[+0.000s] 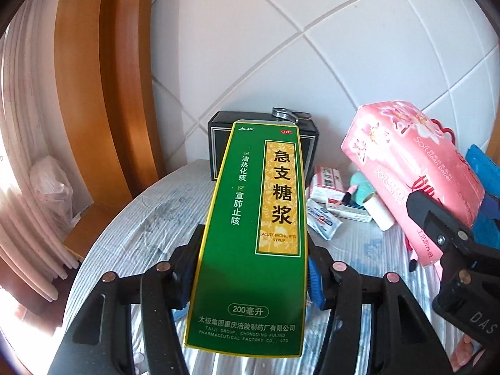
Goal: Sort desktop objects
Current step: 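Carry the green box with the left gripper while the right carries the tissue pack to the crate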
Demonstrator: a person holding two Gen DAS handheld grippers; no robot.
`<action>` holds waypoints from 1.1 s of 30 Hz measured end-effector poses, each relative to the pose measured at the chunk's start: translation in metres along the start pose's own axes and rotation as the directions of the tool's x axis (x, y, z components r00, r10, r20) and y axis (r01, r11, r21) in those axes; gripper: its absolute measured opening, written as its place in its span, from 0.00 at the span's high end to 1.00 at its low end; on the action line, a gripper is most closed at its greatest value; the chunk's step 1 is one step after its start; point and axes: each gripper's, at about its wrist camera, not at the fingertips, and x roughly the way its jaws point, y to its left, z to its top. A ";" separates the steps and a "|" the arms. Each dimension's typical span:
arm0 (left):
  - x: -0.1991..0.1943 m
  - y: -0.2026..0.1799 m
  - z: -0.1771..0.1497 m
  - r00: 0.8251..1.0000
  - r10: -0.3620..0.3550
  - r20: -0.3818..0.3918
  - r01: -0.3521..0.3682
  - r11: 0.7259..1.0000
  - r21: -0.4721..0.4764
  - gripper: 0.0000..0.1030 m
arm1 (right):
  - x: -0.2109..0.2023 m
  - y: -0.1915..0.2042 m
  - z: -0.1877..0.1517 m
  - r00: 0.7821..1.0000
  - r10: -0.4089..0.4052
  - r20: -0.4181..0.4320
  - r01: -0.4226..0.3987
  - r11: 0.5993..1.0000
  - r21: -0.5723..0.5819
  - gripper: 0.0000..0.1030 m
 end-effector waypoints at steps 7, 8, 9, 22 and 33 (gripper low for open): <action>-0.074 -0.050 -0.009 0.993 -0.095 0.075 0.091 0.994 0.058 0.47 | -0.110 -0.039 -0.011 0.991 -0.094 0.096 0.088 0.994 0.057 0.10; -0.084 -0.059 -0.010 0.990 -0.112 0.087 0.107 0.992 0.066 0.47 | -0.124 -0.044 -0.013 0.988 -0.110 0.107 0.104 0.993 0.061 0.10; -0.093 -0.068 -0.011 0.986 -0.132 0.097 0.125 0.989 0.075 0.47 | -0.137 -0.050 -0.015 0.985 -0.126 0.118 0.119 0.991 0.064 0.10; -0.195 -0.236 -0.041 0.908 -0.388 0.156 0.347 0.908 0.235 0.47 | -0.288 -0.182 -0.049 0.896 -0.409 0.173 0.379 0.907 0.184 0.10; -0.266 -0.430 -0.078 0.896 -0.400 0.191 0.344 0.900 0.269 0.47 | -0.385 -0.357 -0.105 0.868 -0.440 0.231 0.401 0.895 0.196 0.10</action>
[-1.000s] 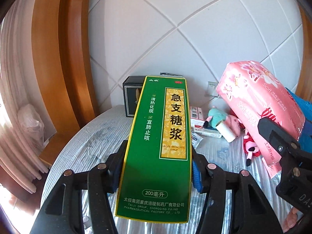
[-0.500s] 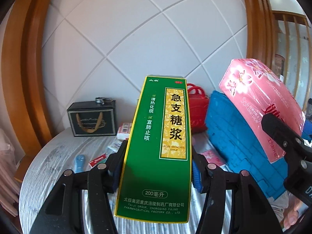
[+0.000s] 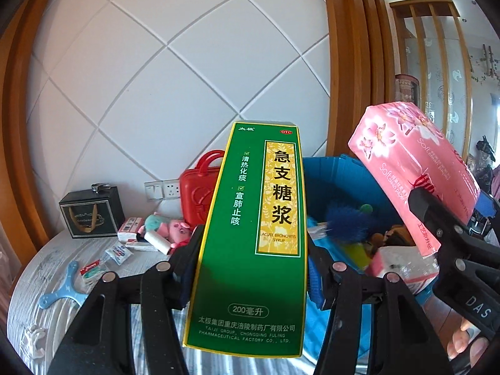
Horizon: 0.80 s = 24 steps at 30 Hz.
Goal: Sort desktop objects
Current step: 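Carry the green box with the left gripper while the right carries the tissue pack to the crate, then open both grippers to drop the green box and tissue pack into the crate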
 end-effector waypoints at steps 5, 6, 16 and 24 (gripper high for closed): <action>0.011 -0.073 0.003 1.000 0.019 -0.018 -0.019 1.000 -0.010 0.47 | -0.004 -0.091 -0.009 0.999 -0.020 0.034 0.020 1.000 -0.005 0.10; 0.015 -0.086 0.006 0.999 0.021 -0.030 -0.021 1.000 -0.006 0.47 | -0.002 -0.109 -0.011 1.000 -0.017 0.020 0.017 1.000 0.006 0.10; 0.050 -0.180 0.011 0.997 0.015 -0.080 -0.011 0.999 0.048 0.49 | 0.028 -0.208 -0.031 0.998 -0.046 -0.033 0.048 0.997 0.061 0.12; 0.075 -0.210 0.010 0.994 0.060 -0.088 -0.052 0.994 0.098 0.49 | 0.074 -0.232 -0.057 0.990 0.002 -0.141 0.014 0.993 0.113 0.14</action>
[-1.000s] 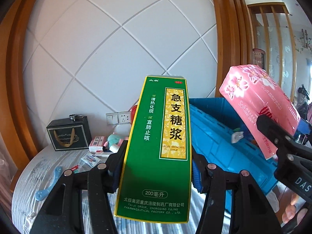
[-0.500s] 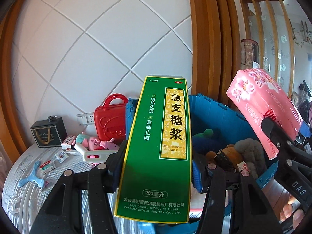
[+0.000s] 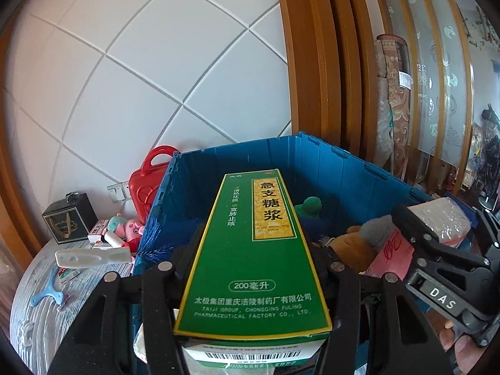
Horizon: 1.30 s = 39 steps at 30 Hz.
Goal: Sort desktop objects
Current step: 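Open both grippers to drop the green box and tissue pack into the crate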
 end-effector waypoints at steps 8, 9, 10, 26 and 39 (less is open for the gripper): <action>0.016 -0.010 -0.004 0.998 -0.015 -0.056 0.015 1.000 -0.002 0.29 | 0.024 -0.010 -0.007 0.996 -0.003 -0.092 0.001 1.000 -0.022 0.01; 0.015 -0.010 -0.005 0.998 -0.013 -0.056 0.013 1.000 -0.001 0.29 | 0.024 -0.011 -0.007 0.995 -0.006 -0.098 0.003 1.000 -0.030 0.00; 0.013 -0.009 -0.005 0.998 -0.010 -0.056 0.010 1.000 0.000 0.29 | 0.022 -0.010 -0.008 0.995 -0.011 -0.102 0.008 0.999 -0.037 0.00; -0.047 0.007 -0.016 0.999 -0.015 0.039 0.017 0.999 -0.034 0.28 | -0.049 -0.023 -0.008 1.000 -0.003 -0.019 0.003 1.000 -0.028 0.00; -0.081 0.056 -0.034 0.994 0.075 0.079 -0.068 0.994 -0.087 0.28 | -0.081 0.027 -0.005 0.989 0.142 0.044 -0.138 0.987 -0.077 0.00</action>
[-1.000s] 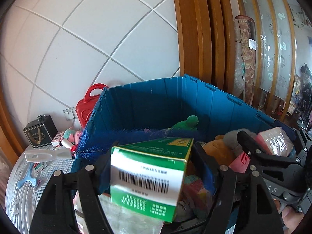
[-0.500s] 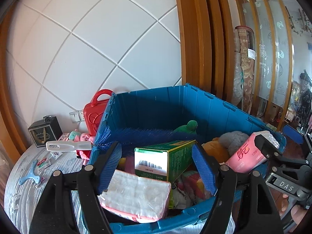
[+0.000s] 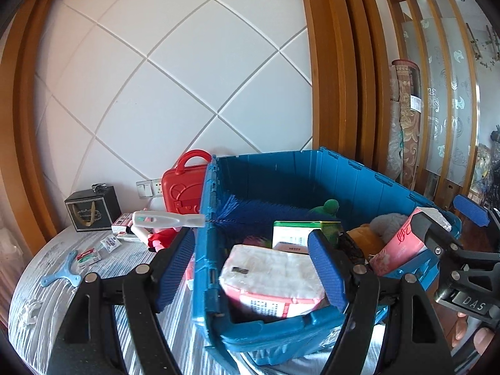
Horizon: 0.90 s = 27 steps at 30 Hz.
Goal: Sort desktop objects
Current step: 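Withdraw both grippers from the crate back over the table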
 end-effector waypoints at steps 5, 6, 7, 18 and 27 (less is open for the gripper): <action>-0.013 0.042 -0.005 0.998 0.058 0.009 -0.058 0.997 -0.050 0.28 | -0.003 0.041 0.007 0.995 0.096 0.040 -0.094 0.995 -0.043 0.00; -0.014 0.053 -0.006 0.998 0.066 0.003 -0.066 0.996 -0.060 0.28 | -0.003 0.051 0.009 0.992 0.117 0.048 -0.115 0.992 -0.052 0.00; -0.016 0.064 -0.008 0.997 0.077 -0.001 -0.076 0.995 -0.069 0.28 | -0.003 0.062 0.010 0.989 0.137 0.056 -0.134 0.989 -0.061 0.00; -0.044 0.219 -0.039 0.986 0.163 -0.045 -0.167 0.975 -0.146 0.28 | -0.004 0.199 0.016 0.972 0.231 0.040 -0.229 0.972 -0.048 0.00; -0.043 0.357 -0.083 0.967 0.207 -0.151 -0.229 0.962 -0.148 0.28 | -0.002 0.327 0.002 0.979 0.202 -0.031 -0.204 0.976 -0.072 0.00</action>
